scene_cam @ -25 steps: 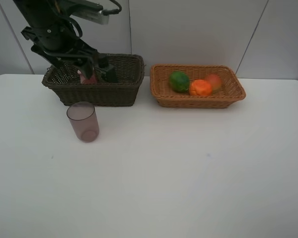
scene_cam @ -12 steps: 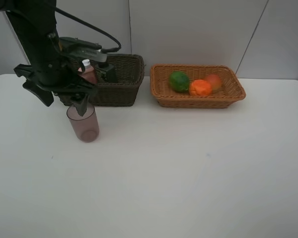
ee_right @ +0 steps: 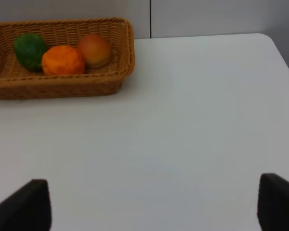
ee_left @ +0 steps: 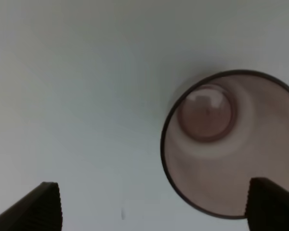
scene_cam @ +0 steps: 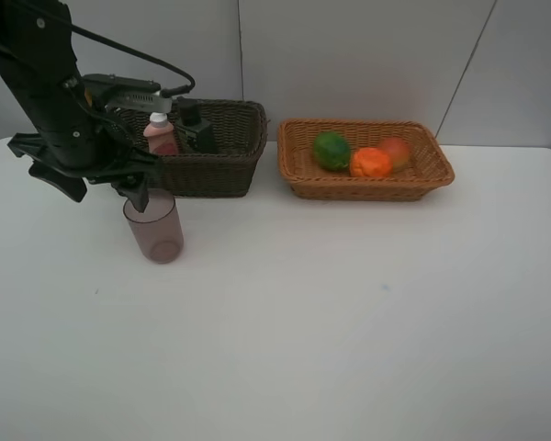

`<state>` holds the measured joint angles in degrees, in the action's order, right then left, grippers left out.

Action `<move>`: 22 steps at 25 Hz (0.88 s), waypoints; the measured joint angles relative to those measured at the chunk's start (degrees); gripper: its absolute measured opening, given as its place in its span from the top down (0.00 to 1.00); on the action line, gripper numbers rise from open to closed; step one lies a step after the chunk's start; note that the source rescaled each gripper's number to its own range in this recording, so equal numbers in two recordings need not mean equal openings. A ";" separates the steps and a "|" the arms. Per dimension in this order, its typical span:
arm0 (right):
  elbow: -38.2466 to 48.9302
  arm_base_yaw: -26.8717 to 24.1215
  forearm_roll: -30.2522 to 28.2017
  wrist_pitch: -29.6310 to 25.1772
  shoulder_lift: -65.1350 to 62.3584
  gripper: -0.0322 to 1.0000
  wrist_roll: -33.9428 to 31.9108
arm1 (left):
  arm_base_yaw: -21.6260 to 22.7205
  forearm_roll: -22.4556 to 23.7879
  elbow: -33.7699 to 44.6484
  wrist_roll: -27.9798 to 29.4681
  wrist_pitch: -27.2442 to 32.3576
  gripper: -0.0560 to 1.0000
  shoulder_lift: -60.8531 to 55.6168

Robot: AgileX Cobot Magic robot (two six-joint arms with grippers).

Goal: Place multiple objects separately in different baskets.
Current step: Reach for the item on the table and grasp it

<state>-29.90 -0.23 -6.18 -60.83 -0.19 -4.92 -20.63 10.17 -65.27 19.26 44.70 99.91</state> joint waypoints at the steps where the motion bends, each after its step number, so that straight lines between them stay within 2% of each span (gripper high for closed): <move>1: 0.00 0.00 0.00 0.00 0.00 0.13 0.00 | 0.13 -0.14 0.00 0.13 -0.66 0.00 0.00; 12: 0.00 0.00 0.00 0.00 0.00 0.13 0.00 | 0.48 -0.95 0.09 0.76 -4.24 0.00 5.01; 22: 0.00 0.00 0.00 0.00 0.00 0.13 0.00 | 0.48 -3.67 3.13 0.82 -11.93 0.00 9.81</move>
<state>-29.90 -0.23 -6.18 -60.83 -0.19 -4.92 -20.15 6.50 -62.14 20.08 32.78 109.71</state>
